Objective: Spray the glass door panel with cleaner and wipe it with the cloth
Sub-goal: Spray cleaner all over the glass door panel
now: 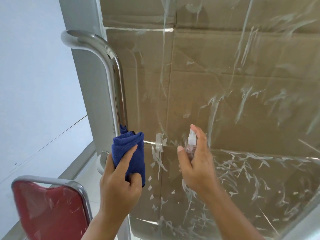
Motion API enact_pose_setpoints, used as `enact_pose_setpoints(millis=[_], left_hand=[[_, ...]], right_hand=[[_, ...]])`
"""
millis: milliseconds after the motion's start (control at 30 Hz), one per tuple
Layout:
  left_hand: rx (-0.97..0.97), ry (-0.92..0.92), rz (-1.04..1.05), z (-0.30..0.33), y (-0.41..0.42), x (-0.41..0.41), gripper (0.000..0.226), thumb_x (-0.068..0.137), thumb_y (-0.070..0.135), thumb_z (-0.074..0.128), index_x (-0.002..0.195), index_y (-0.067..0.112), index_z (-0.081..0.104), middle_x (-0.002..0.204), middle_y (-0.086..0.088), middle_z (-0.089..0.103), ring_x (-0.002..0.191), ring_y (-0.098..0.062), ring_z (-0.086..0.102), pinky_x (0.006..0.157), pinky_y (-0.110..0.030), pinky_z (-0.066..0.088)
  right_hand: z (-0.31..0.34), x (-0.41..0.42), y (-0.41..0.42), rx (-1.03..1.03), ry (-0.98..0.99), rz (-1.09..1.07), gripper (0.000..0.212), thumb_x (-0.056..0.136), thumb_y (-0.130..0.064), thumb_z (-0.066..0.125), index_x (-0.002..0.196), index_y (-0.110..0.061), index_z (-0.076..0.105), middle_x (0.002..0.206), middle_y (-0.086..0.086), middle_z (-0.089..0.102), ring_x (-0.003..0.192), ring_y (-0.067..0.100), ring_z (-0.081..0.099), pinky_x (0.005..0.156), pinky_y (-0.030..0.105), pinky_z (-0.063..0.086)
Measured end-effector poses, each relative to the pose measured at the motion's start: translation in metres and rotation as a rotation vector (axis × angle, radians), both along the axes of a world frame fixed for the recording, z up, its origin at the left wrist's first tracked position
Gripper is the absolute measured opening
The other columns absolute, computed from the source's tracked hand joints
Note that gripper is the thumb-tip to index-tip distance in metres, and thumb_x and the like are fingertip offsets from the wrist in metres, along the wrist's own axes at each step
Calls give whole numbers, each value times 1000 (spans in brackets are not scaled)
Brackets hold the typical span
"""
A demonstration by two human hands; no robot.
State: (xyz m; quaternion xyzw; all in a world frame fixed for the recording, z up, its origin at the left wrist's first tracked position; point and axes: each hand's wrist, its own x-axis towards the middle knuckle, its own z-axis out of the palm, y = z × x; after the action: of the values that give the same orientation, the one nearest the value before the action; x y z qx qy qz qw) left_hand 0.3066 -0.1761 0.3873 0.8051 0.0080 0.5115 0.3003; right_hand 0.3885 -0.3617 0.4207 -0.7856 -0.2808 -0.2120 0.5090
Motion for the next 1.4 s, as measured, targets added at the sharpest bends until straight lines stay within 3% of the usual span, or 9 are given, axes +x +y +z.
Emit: enact_pose_setpoints(millis=[100, 233, 300, 433, 567, 633, 733, 1100, 1400], left_hand=[[29, -83, 12, -12, 5, 8, 67, 69, -4, 51, 130, 23, 60, 116, 10, 47, 76, -14, 52, 57, -34, 50], [16, -115, -31, -28, 11, 16, 62, 68, -8, 49, 120, 23, 65, 133, 1, 55, 126, -38, 47, 93, -58, 48], [19, -140, -105, -40, 14, 20, 66, 66, -9, 46, 116, 29, 64, 139, 15, 53, 139, -25, 42, 103, -56, 45], [79, -214, -176, -73, 25, 32, 64, 65, -11, 43, 106, 31, 68, 126, 34, 53, 125, 10, 47, 108, -37, 43], [289, -157, -119, -98, 48, 45, 53, 72, -1, 43, 97, 31, 77, 103, 12, 71, 101, -15, 59, 101, -54, 42], [440, -141, -90, -103, 59, 46, 53, 72, 4, 41, 90, 41, 75, 89, 17, 69, 89, -17, 47, 87, -47, 43], [436, -107, -116, -109, 66, 44, 53, 69, 9, 39, 80, 47, 74, 90, 27, 63, 97, -22, 50, 86, -45, 44], [340, 41, 112, -126, 55, 43, 44, 71, 27, 38, 68, 66, 59, 121, 6, 44, 117, -35, 36, 113, -45, 19], [295, 10, 54, -124, 45, 30, 50, 73, 15, 40, 80, 58, 65, 120, -2, 49, 121, -16, 23, 117, -52, 16]], right_hand=[[-16, 5, 2, 44, -81, -41, 67, 99, -8, 59, 153, -35, 30, 79, 12, 55, 39, 8, 36, 43, 16, 36], [-40, 23, 8, 76, -211, -81, 67, 94, -1, 62, 149, -31, 39, 53, -4, 43, 38, 9, 37, 44, 8, 31], [-52, 31, 11, 97, -257, -72, 68, 94, 0, 62, 152, -27, 38, 49, -7, 42, 38, 9, 39, 45, 7, 31], [-77, 43, 21, 115, -354, -83, 67, 94, -3, 60, 152, -28, 38, 45, -12, 38, 40, 9, 43, 50, 6, 35], [-100, 45, 30, 127, -446, -75, 64, 92, 1, 57, 149, -24, 41, 44, -5, 44, 39, 10, 45, 50, 5, 36], [-110, 43, 32, 125, -474, -68, 64, 92, 0, 56, 149, -24, 40, 45, -4, 44, 38, 10, 44, 49, 6, 37], [-121, 42, 35, 144, -525, -88, 66, 91, -1, 55, 150, -27, 39, 46, 2, 47, 37, 9, 42, 49, 9, 40], [-125, 44, 42, 156, -633, -202, 59, 89, 0, 51, 140, -29, 42, 51, -3, 45, 39, 7, 40, 49, 22, 45], [-136, 42, 33, 10, -631, -319, 63, 90, -3, 52, 146, -29, 39, 53, -1, 51, 42, 14, 48, 57, 42, 58]])
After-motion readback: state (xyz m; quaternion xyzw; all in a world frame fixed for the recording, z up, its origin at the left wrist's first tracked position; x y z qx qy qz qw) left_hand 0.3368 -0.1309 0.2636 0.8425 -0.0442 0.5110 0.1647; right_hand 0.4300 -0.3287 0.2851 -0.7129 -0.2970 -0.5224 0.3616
